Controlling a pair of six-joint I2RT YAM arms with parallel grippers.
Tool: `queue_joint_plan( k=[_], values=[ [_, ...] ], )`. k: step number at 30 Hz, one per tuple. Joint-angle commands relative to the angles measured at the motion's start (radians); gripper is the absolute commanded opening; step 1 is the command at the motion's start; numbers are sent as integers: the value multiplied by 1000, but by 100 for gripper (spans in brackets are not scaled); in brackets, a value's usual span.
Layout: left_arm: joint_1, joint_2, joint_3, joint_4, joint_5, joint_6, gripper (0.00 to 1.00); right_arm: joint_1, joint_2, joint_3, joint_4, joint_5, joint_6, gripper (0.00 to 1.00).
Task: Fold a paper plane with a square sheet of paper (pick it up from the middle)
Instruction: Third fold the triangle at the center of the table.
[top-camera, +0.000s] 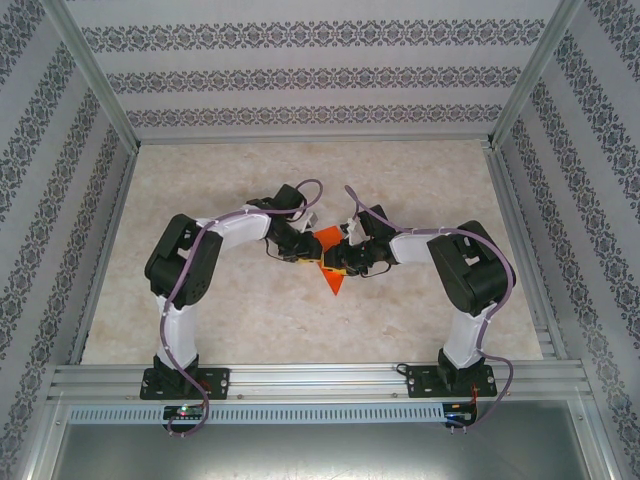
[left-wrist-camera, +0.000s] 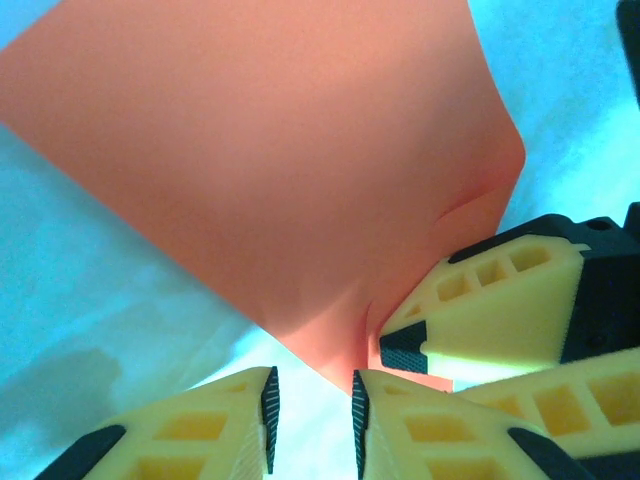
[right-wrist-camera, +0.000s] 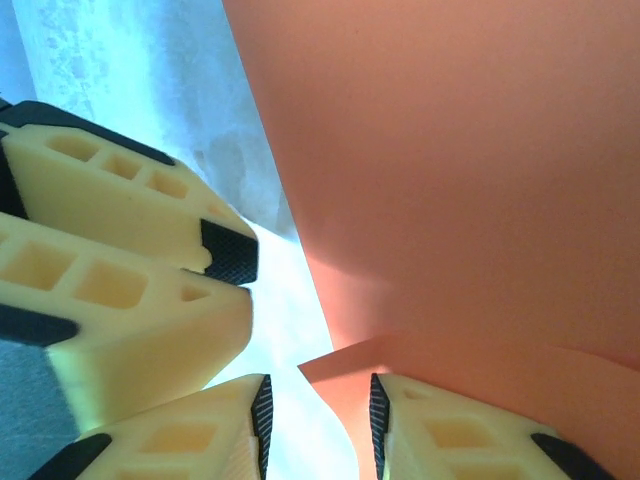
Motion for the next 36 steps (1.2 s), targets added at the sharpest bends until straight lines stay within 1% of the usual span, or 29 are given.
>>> queue_joint_plan(
  k=[1,6,8,14,17,21,27,33,34,36],
  values=[
    [14,-74,-7,18,2,-14,34,11,15,-42,-38,63,-25,34],
    [18,-99,-12,21,3,-21,35,11,3,-51,-29,61,-17,34],
    [18,-103,-12,24,9,-26,34,9,-1,-58,-23,61,-12,32],
    [17,-99,-12,24,17,-26,26,8,-14,-67,-15,61,-3,20],
    [17,-93,-22,43,43,-34,23,6,-9,-69,-15,61,-4,10],
    [11,-76,-33,64,66,-44,19,6,-5,-70,-15,60,-5,4],
    [-11,-36,-33,81,84,-45,16,5,-5,-68,-18,57,-9,0],
    [-36,-1,-37,86,94,-38,13,3,-9,-70,-19,51,-10,0],
    [-39,8,-37,87,96,-38,10,4,-11,-72,-19,51,-10,0],
    [-44,20,-37,96,103,-39,9,1,-12,-72,-18,51,-10,0]
  ],
)
